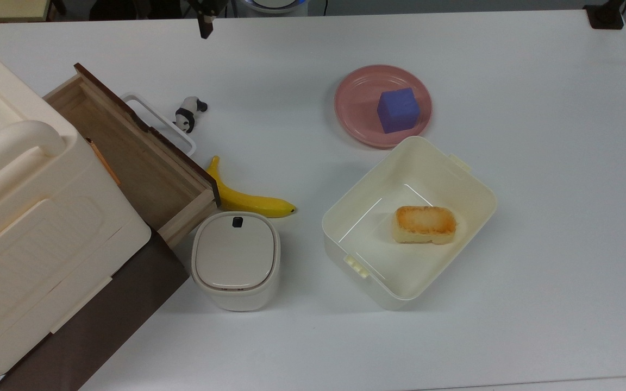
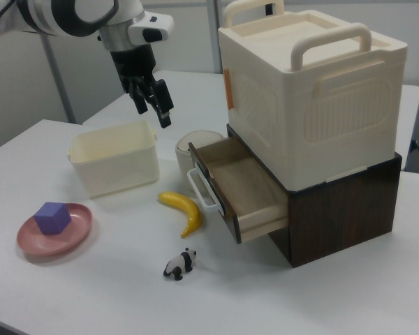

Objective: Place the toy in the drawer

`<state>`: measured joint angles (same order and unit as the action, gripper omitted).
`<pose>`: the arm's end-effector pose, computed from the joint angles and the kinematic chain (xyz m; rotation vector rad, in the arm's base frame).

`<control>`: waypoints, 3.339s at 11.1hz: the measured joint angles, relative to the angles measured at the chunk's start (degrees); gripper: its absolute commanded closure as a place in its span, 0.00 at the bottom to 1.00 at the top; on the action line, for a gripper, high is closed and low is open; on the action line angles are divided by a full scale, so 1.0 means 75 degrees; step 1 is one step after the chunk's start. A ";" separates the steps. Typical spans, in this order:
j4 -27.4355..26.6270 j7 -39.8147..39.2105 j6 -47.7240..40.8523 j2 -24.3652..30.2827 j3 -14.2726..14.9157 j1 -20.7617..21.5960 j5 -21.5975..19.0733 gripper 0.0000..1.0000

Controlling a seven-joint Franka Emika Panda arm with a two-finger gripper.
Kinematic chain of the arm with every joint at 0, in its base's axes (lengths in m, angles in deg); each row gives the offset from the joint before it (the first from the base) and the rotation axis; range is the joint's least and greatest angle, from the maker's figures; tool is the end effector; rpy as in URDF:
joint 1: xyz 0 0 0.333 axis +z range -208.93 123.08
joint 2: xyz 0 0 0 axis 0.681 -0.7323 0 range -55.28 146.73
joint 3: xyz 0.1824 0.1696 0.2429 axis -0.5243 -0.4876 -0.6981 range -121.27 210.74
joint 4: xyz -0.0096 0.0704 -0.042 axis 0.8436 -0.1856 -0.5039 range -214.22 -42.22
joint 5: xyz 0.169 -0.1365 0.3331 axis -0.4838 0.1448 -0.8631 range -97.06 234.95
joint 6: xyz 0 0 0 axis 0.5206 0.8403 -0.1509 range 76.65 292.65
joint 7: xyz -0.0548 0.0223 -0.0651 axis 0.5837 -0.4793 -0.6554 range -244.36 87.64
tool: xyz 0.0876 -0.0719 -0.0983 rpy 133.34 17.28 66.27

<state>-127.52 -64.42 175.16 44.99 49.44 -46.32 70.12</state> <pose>0.5766 -0.0848 0.6248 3.0626 -0.5947 0.2054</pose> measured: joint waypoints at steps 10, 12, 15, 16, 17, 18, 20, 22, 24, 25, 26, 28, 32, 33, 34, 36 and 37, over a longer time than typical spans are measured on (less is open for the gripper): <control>0.0165 -0.0960 -0.1683 -0.0012 -0.0028 -0.0007 0.0230 0.96; 0.0160 -0.1071 -0.1685 -0.0024 -0.0028 -0.0007 0.0101 1.00; 0.0152 -0.1962 -0.2058 -0.0028 -0.0011 -0.0009 -0.0278 1.00; 0.0152 -0.2232 -0.2269 -0.0028 0.0014 -0.0035 -0.0405 1.00; 0.0151 -0.2402 -0.2311 -0.0028 0.0036 -0.0093 -0.0498 1.00; 0.0135 -0.2483 -0.2313 -0.0029 0.0045 -0.0152 -0.0565 0.89; -0.0126 -0.2561 -0.2190 -0.0050 0.0023 -0.0162 -0.0485 0.15; -0.0635 -0.2574 -0.1708 -0.0119 -0.0060 -0.0038 0.0124 0.00; -0.1005 -0.2574 -0.1517 -0.0195 -0.0077 0.0126 0.0422 0.00; -0.1211 -0.2574 -0.1449 -0.0202 -0.0078 0.0155 0.0574 0.00; -0.1435 -0.2574 -0.1341 -0.0205 -0.0078 0.0169 0.0672 0.00; -0.2233 -0.2542 -0.0653 -0.0221 -0.0134 0.0185 0.0856 0.00; -0.3519 -0.2007 0.0826 -0.0239 -0.0166 0.0189 0.1272 0.00; -0.3725 -0.1841 0.1082 -0.0243 -0.0166 0.0187 0.1413 0.00; -0.3899 -0.1612 0.1352 -0.0251 -0.0165 0.0176 0.1624 0.00; -0.4066 -0.1099 0.1596 -0.0381 -0.0159 0.0084 0.2259 0.00; -0.4098 -0.0950 0.1838 -0.0512 -0.0157 -0.0058 0.2442 0.00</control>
<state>-158.25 -71.54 188.95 41.15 48.26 -46.76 88.43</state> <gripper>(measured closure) 0.000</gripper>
